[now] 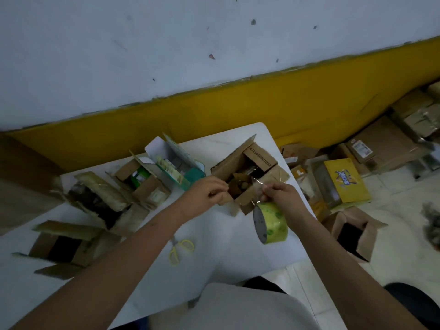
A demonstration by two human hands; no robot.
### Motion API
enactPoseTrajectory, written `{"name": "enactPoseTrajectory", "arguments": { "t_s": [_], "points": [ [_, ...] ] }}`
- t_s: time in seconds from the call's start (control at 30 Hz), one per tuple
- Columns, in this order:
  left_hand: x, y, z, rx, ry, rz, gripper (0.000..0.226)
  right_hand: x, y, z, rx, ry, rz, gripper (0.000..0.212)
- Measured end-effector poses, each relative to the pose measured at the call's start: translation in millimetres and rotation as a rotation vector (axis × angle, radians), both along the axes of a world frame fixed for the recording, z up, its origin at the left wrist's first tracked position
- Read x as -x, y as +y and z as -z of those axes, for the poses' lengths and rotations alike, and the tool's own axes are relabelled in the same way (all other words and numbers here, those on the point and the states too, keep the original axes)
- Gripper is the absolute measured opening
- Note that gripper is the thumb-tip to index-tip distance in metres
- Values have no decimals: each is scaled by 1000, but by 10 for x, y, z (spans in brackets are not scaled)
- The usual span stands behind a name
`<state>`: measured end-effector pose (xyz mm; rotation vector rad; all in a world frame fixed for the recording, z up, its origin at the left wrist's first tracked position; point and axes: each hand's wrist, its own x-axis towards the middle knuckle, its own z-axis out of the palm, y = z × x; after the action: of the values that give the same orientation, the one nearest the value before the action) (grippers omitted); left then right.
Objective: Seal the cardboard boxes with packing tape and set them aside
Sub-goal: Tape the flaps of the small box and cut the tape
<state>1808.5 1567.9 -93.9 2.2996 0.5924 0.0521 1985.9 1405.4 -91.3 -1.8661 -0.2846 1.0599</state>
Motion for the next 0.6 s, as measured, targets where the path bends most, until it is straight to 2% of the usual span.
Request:
{"name": "enactPoseTrajectory", "arguments": {
  "t_s": [0.07,0.17,0.23,0.4,0.5,0.6],
  "points": [
    [23,-24,58,-16,16,36,34,-33,1,-9,-23,7,-16,23],
    [2,-51,164,-294,160,110,53,-78,6,-11,-54,31,-41,23],
    [-73,-115,118,-399,281,47,62,-87,26,-66,-87,52,-63,21],
    [-293,-271,21,-117,197,-211,25,-128,75,-150,-183,133,-13,19],
    [-391,-381,47,-135,238,-256,33,-159,41,-202,-181,144,-8,21],
    [-387,-441,144,-78,156,-346,34,-191,8,-319,-95,-32,-96,19]
  ]
}}
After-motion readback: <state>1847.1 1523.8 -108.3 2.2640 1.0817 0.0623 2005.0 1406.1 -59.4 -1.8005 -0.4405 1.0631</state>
